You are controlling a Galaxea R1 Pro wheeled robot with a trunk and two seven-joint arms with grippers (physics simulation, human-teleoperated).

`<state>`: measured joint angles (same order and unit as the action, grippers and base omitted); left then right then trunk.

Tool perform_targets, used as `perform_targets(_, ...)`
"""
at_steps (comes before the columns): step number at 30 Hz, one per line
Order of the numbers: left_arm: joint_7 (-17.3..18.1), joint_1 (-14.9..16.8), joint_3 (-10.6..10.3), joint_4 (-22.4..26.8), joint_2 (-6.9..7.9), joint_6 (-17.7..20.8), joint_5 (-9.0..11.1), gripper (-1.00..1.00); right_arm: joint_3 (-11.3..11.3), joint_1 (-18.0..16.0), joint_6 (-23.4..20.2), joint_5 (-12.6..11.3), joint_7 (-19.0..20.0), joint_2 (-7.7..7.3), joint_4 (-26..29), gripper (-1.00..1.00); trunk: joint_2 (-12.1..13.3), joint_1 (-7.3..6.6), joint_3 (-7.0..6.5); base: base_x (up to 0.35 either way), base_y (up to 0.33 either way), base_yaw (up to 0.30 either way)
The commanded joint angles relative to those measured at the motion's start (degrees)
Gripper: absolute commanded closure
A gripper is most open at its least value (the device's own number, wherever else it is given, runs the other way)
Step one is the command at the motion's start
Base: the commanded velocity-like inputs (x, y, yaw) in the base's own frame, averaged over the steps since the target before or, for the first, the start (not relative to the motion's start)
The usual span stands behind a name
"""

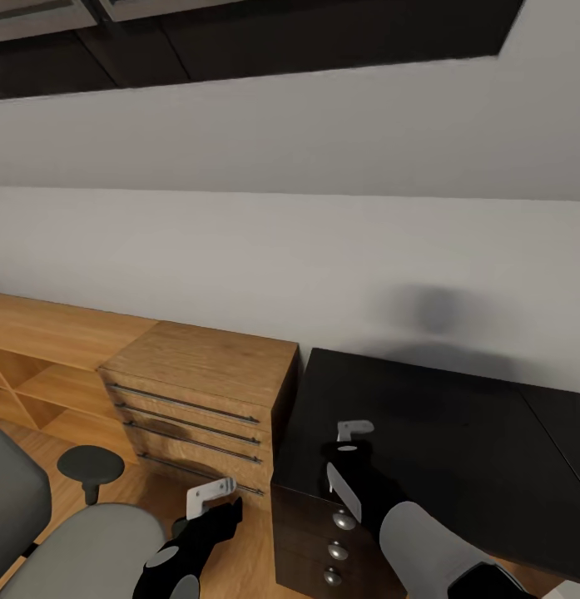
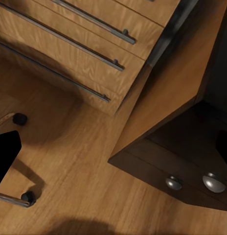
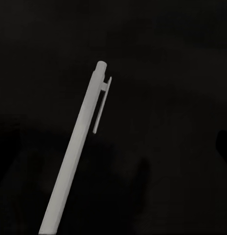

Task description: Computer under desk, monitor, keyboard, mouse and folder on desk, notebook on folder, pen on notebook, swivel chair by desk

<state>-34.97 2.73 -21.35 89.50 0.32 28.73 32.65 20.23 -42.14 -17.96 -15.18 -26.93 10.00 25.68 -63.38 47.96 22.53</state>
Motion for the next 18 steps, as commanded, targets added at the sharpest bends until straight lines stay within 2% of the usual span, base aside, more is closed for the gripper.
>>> perform_targets(1,-0.5,0.1,-0.1,0.1,0.03,0.1,0.5,-1.00,0.2,-0.1,-0.5,-0.2,-0.4,0.00,0.0,-1.00,0.0,0.00,0.07,0.000,0.000,0.000)
perform_targets(18,-0.5,0.0,-0.1,0.1,0.03,0.1,0.5,-1.00,0.2,-0.1,-4.4,-0.2,-0.4,0.00,0.1,-1.00,0.0,0.00,0.07,0.000,0.000,0.000)
